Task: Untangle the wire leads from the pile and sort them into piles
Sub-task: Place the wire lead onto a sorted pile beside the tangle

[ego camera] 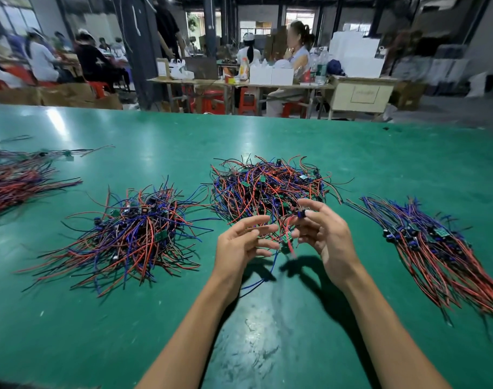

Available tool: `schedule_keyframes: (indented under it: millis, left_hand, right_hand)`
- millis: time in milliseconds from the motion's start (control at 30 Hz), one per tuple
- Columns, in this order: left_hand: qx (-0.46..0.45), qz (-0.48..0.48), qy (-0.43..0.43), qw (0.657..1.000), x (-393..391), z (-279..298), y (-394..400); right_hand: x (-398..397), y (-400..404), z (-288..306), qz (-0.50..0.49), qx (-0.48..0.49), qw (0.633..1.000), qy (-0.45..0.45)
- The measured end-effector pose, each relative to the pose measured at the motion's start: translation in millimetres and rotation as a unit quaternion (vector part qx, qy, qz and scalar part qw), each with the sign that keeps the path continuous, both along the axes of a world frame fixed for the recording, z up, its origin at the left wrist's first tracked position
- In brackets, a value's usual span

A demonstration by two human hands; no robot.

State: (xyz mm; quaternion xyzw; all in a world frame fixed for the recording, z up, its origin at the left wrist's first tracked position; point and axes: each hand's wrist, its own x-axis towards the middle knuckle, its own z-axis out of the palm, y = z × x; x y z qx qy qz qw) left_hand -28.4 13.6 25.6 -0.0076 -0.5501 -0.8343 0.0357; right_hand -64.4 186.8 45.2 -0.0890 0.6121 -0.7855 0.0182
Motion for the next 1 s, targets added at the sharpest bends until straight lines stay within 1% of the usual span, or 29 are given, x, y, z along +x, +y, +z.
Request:
schedule_keyframes:
  millis: [67,133,267,367,467,533,567,633,700,733,767,800,833,867,900,933,1000]
  left_hand:
    - [0.024,-0.010,-0.008,1.000,0.4,1.7,-1.0]
    - [0.025,-0.015,-0.010,1.000,1.5,2.7,-0.7]
    - [-0.010,-0.044,-0.015,0.999,4.3,5.3,-1.2]
    - [-0.049,-0.077,0.011,0.996,8.2,4.9,-0.9]
    - [-0.040,-0.059,0.031,0.997,8.6,2.4,-0.6]
    - [-0.044,-0.021,0.035,0.998,7.4,1.3,-1.5]
    - [-0.048,-0.002,0.036,0.998,5.7,0.8,-2.8]
    - [-0.032,0.034,0.042,0.998,2.3,1.3,-8.4]
    - [0.031,0.084,0.050,0.995,-1.1,4.2,-18.8]
    - [0.064,0.119,0.050,0.990,-2.5,6.3,-25.6]
    - [0.077,0.162,0.053,0.982,-3.6,8.8,-33.9]
    - [0.064,0.210,0.059,0.974,-4.6,11.3,-44.1]
    - [0.027,0.261,0.070,0.962,-5.6,14.2,-56.3]
    - [-0.028,0.313,0.081,0.946,-6.3,17.3,-70.1]
    - [-0.097,0.365,0.088,0.922,-7.6,21.2,-84.5]
    - [-0.182,0.412,0.082,0.889,-8.1,25.3,-99.5]
    - [-0.370,0.476,0.049,0.796,-4.3,31.9,-126.8]
  right_hand:
    - [0.6,0.0,0.0,0.014,0.006,1.000,0.003]
    - [0.8,-0.7,0.2,0.027,0.004,1.000,0.004]
    - [0.8,-2.4,-0.9,0.060,-0.016,0.998,0.020]
    - [-0.1,-4.3,-4.3,0.054,0.017,0.997,0.045]
    - [2.3,-6.8,-6.0,0.072,0.030,0.994,0.078]
    - [6.3,-8.9,-4.7,0.103,0.033,0.989,0.096]
    - [7.1,-10.4,-3.9,0.099,0.042,0.990,0.097]
    - [6.2,-11.9,-4.3,0.045,0.061,0.993,0.087]
    - [3.6,-10.2,-8.1,-0.062,0.094,0.988,0.101]
    - [1.5,-7.0,-11.7,-0.129,0.143,0.975,0.113]
    - [-1.1,-2.6,-16.2,-0.184,0.212,0.952,0.122]
    - [-3.1,1.9,-19.9,-0.209,0.283,0.928,0.126]
    - [-4.3,4.6,-22.3,-0.199,0.345,0.909,0.124]
    - [-4.8,5.7,-23.6,-0.170,0.404,0.891,0.116]
    - [-5.5,4.9,-24.8,-0.141,0.451,0.874,0.108]
    - [-6.2,4.1,-26.1,-0.124,0.479,0.863,0.101]
    - [-7.4,2.8,-27.5,-0.125,0.479,0.863,0.097]
